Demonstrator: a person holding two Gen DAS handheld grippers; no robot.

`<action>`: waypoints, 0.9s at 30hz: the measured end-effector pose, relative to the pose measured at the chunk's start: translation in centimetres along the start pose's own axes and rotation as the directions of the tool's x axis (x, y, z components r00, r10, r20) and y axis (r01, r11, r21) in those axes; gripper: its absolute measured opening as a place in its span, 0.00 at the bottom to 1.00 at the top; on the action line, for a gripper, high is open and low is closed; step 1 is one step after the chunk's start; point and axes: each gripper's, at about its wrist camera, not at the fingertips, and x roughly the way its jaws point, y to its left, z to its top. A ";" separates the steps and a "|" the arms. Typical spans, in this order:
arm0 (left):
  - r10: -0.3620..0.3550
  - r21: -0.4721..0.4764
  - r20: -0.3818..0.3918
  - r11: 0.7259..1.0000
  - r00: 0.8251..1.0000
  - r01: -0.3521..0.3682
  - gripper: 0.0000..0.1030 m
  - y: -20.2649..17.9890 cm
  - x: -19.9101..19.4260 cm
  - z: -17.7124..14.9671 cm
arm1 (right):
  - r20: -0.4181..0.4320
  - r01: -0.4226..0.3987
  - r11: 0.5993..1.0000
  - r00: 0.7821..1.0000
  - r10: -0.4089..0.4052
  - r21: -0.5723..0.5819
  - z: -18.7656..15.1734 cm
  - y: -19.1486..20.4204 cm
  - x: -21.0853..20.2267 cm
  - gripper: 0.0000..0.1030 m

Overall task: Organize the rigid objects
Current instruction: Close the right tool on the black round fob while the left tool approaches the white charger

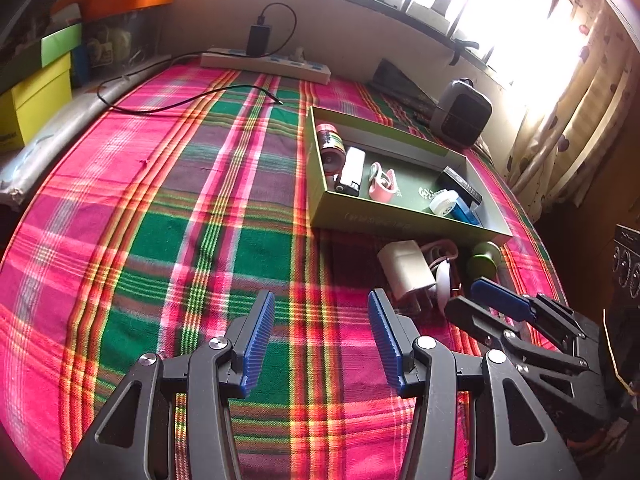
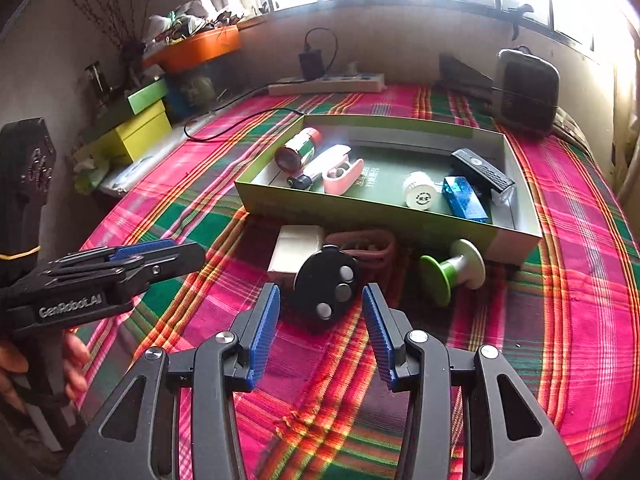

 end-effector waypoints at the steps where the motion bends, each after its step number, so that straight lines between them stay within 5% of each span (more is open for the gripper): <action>1: -0.001 -0.005 0.001 1.000 1.000 0.001 0.47 0.2 -0.1 -0.1 | -0.003 0.006 1.000 1.000 -0.006 0.008 0.1 0.0 0.2 0.44; 6: -0.004 0.000 -0.006 1.000 1.000 0.004 0.47 0.8 -0.6 -0.7 | -0.009 0.036 0.999 0.999 -0.036 0.012 0.5 0.2 0.9 0.58; 23: -0.002 -0.010 -0.020 1.000 1.000 0.002 0.47 1.9 -1.5 -1.7 | -0.032 0.060 0.998 0.998 -0.059 0.034 0.4 -0.3 1.8 0.58; 25: -0.006 -0.003 -0.025 1.000 1.000 0.006 0.47 1.5 -1.3 -1.7 | -0.036 0.069 0.997 0.997 -0.067 0.035 0.4 -0.4 1.9 0.47; 27: -0.008 0.004 -0.029 1.000 1.000 0.008 0.47 1.2 -1.2 -1.6 | -0.041 0.062 0.997 0.997 -0.061 0.039 0.4 -0.5 1.9 0.46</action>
